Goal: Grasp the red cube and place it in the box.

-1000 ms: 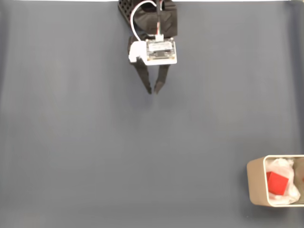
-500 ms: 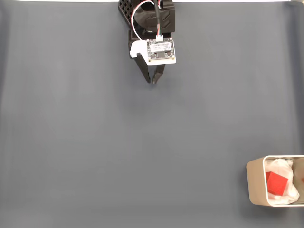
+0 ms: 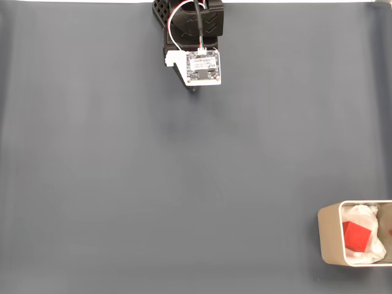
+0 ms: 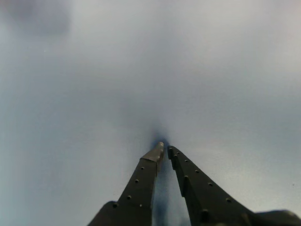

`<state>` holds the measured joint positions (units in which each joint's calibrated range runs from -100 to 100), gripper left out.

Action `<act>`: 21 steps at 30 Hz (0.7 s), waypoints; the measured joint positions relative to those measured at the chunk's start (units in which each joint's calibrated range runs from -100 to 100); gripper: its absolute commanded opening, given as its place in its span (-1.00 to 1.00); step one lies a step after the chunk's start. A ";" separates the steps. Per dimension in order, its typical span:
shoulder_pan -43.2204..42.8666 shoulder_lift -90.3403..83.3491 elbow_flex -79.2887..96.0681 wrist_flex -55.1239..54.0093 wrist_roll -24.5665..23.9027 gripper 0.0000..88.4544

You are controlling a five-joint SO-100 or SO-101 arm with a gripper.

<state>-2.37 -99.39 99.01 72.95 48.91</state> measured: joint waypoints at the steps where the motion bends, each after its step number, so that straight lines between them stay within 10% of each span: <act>1: 0.00 -0.52 0.00 0.88 0.05 -0.99; 21: 1.11 -0.61 0.00 1.67 0.10 -0.99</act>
<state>-1.26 -100.00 99.01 74.62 49.01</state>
